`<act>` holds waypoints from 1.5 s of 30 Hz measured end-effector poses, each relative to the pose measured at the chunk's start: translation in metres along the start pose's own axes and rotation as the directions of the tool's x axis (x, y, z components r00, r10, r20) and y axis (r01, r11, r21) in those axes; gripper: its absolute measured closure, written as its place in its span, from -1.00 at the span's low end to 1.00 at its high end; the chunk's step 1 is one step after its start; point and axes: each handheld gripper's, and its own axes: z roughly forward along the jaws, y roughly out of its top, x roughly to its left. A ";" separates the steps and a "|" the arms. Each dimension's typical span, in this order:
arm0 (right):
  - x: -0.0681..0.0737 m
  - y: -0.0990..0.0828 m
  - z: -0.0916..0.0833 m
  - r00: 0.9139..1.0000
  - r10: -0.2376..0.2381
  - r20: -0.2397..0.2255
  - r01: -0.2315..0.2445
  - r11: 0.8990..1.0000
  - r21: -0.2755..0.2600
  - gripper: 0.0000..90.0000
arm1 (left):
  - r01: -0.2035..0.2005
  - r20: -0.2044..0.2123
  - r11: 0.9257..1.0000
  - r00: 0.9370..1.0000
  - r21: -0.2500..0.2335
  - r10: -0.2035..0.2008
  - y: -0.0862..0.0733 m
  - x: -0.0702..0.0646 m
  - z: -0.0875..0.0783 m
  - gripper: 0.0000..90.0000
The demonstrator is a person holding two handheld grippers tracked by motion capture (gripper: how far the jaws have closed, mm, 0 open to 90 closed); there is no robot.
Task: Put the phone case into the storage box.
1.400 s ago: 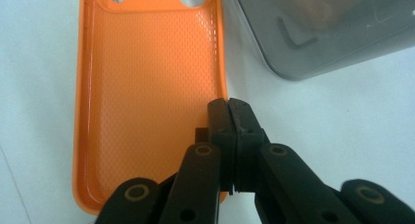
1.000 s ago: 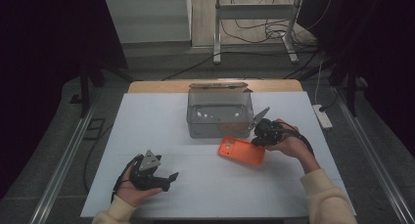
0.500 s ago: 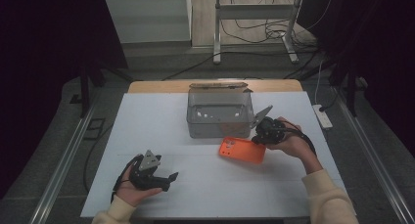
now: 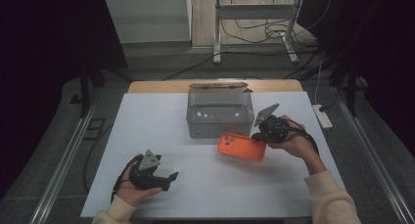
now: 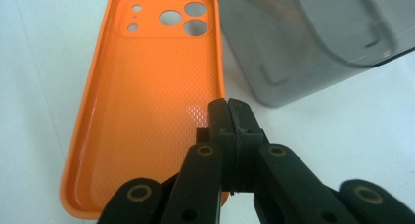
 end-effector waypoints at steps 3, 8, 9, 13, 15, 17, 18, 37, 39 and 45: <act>0.001 0.001 -0.005 1.000 -0.001 0.001 0.001 1.000 -0.018 0.98 | 0.001 -0.001 1.000 1.000 -0.001 -0.001 0.000 0.000 0.000 -0.73; 0.004 0.001 -0.015 1.000 -0.007 0.008 0.007 0.999 -0.048 0.98 | 0.010 0.000 1.000 1.000 -0.004 -0.010 0.001 0.000 0.000 -0.73; 0.005 0.002 -0.017 1.000 -0.006 0.005 0.007 0.998 -0.057 0.98 | 0.012 0.000 1.000 1.000 -0.006 -0.012 0.002 0.000 0.000 -0.73; 0.008 0.003 -0.024 1.000 -0.008 0.009 0.008 0.997 -0.072 0.98 | 0.016 0.006 1.000 1.000 -0.009 -0.016 0.004 0.000 0.000 -0.73; 0.011 0.003 -0.028 1.000 -0.018 0.009 0.019 0.996 -0.086 0.98 | 0.018 0.009 1.000 1.000 -0.008 -0.018 0.005 0.000 0.001 -0.72; 0.014 0.004 -0.031 1.000 -0.027 0.009 0.028 0.995 -0.092 0.98 | 0.023 0.014 1.000 1.000 -0.009 -0.022 0.006 0.000 0.001 -0.71; 0.014 0.005 -0.031 1.000 -0.025 0.008 0.026 0.995 -0.099 0.98 | 0.029 0.018 1.000 0.999 -0.011 -0.029 0.007 0.000 0.001 -0.71; 0.029 0.013 -0.033 0.997 -0.078 0.022 0.080 0.990 -0.117 0.98 | 0.086 0.132 0.994 0.988 -0.062 -0.078 0.039 -0.007 0.004 -0.66; 0.029 0.014 -0.033 0.997 -0.082 0.018 0.083 0.989 -0.120 0.98 | 0.092 0.154 0.994 0.985 -0.062 -0.082 0.045 -0.008 0.005 -0.66; 0.031 0.015 -0.032 0.995 -0.091 0.027 0.094 0.989 -0.116 0.98 | 0.077 0.176 0.995 0.982 -0.062 -0.065 0.064 -0.015 0.013 -0.65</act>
